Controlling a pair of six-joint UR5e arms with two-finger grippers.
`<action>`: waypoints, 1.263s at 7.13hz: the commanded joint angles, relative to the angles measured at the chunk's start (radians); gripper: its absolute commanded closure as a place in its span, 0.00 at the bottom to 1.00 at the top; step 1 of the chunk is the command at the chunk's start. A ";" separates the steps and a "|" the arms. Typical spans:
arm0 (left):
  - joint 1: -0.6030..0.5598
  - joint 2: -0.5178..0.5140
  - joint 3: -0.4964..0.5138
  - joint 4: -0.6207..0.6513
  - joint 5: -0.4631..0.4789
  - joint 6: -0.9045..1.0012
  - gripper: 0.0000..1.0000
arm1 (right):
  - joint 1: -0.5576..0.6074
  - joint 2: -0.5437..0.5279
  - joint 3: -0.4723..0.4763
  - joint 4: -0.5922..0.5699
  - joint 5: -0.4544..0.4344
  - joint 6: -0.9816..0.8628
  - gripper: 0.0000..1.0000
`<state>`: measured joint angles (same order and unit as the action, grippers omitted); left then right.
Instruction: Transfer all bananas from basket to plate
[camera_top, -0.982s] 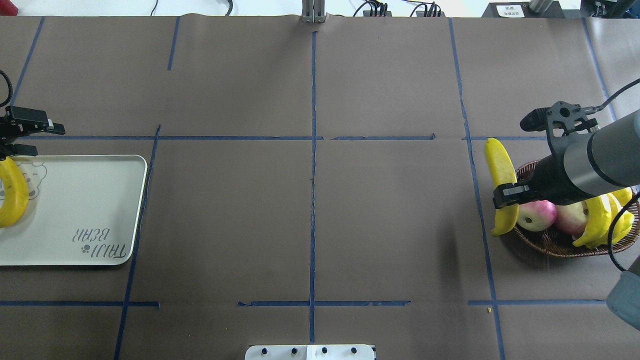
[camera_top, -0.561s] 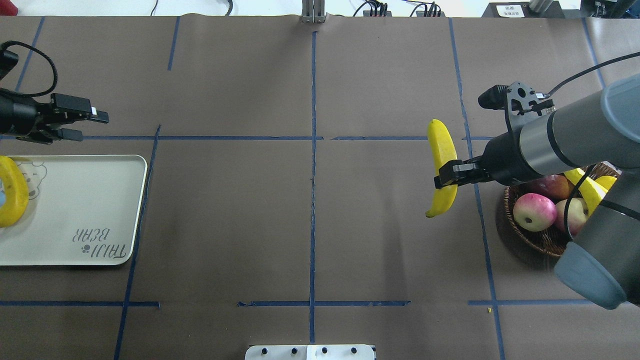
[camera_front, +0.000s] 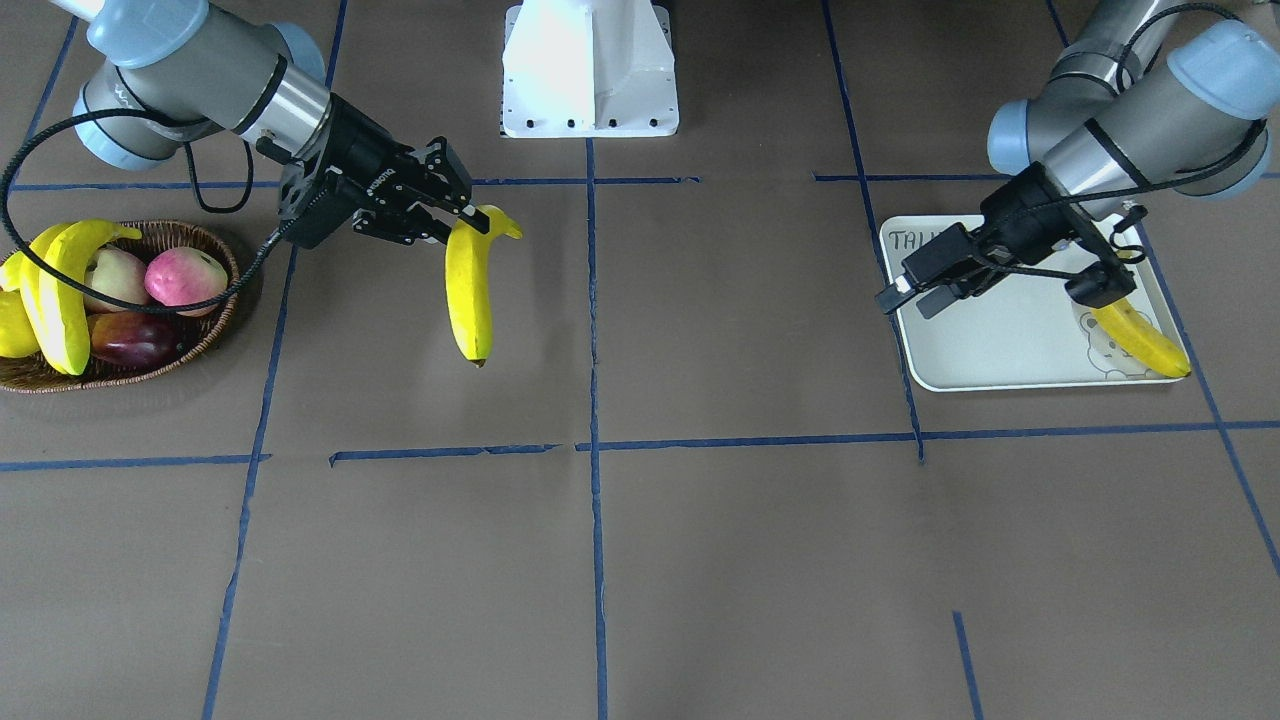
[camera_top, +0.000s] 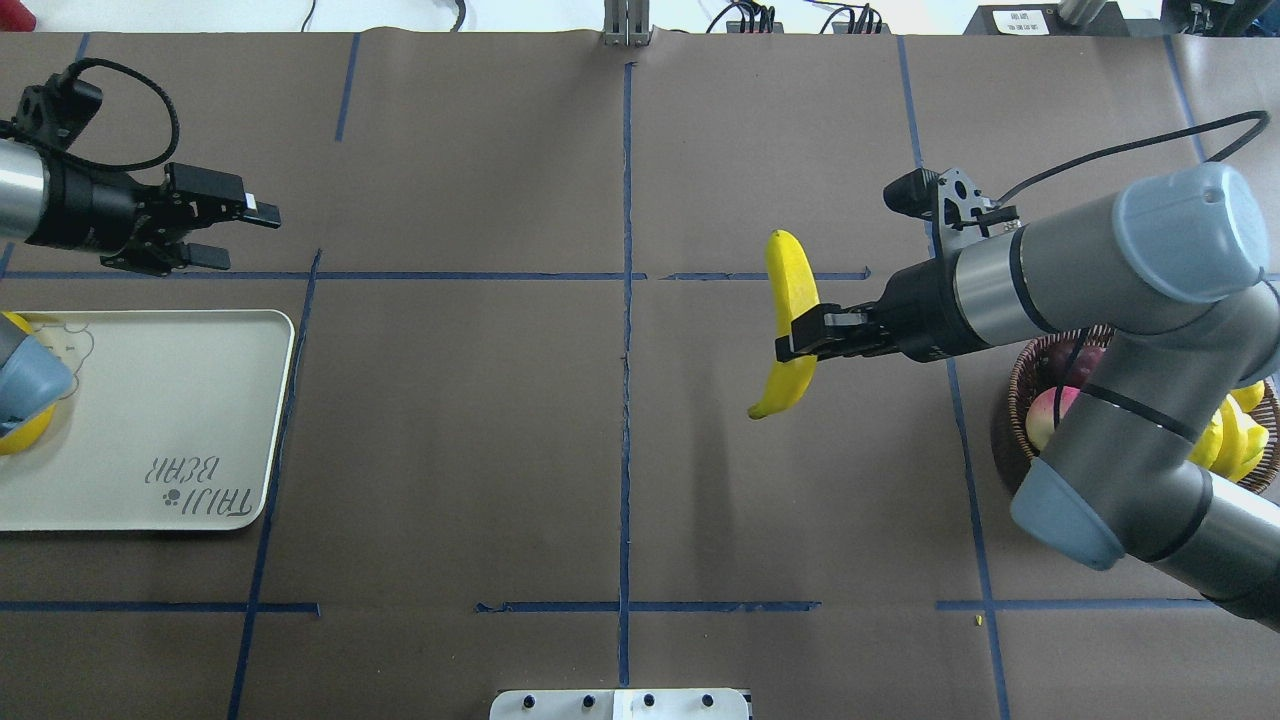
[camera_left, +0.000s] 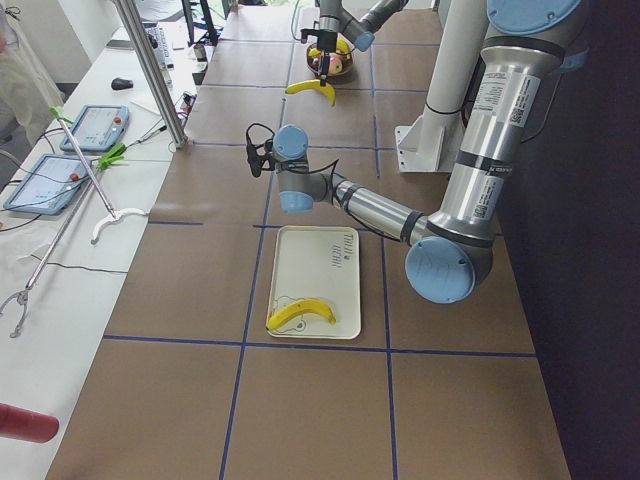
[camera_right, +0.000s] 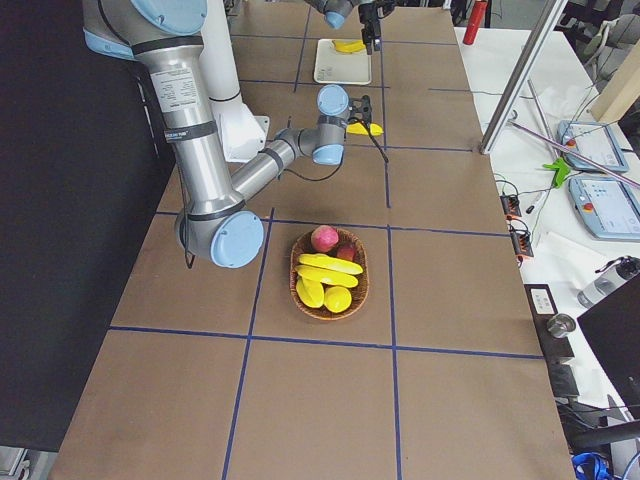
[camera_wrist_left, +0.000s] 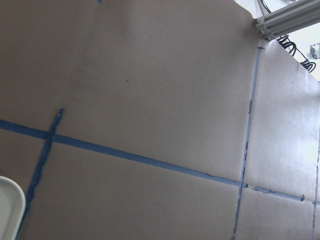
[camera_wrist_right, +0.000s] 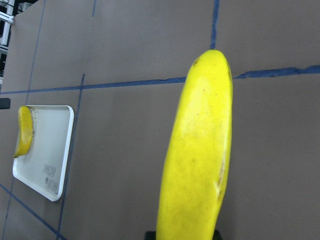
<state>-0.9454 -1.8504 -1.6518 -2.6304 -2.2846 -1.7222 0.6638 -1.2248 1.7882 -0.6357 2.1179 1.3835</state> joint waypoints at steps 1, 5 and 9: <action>0.072 -0.097 0.001 0.004 0.011 -0.150 0.00 | -0.079 0.077 -0.038 0.045 -0.105 0.066 1.00; 0.200 -0.229 0.016 0.020 0.085 -0.218 0.00 | -0.197 0.148 -0.038 0.030 -0.222 0.095 1.00; 0.253 -0.236 0.024 0.049 0.086 -0.203 0.01 | -0.202 0.225 -0.035 -0.107 -0.220 0.088 0.99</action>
<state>-0.7179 -2.0844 -1.6307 -2.5938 -2.1994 -1.9300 0.4641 -1.0180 1.7529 -0.7192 1.8976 1.4715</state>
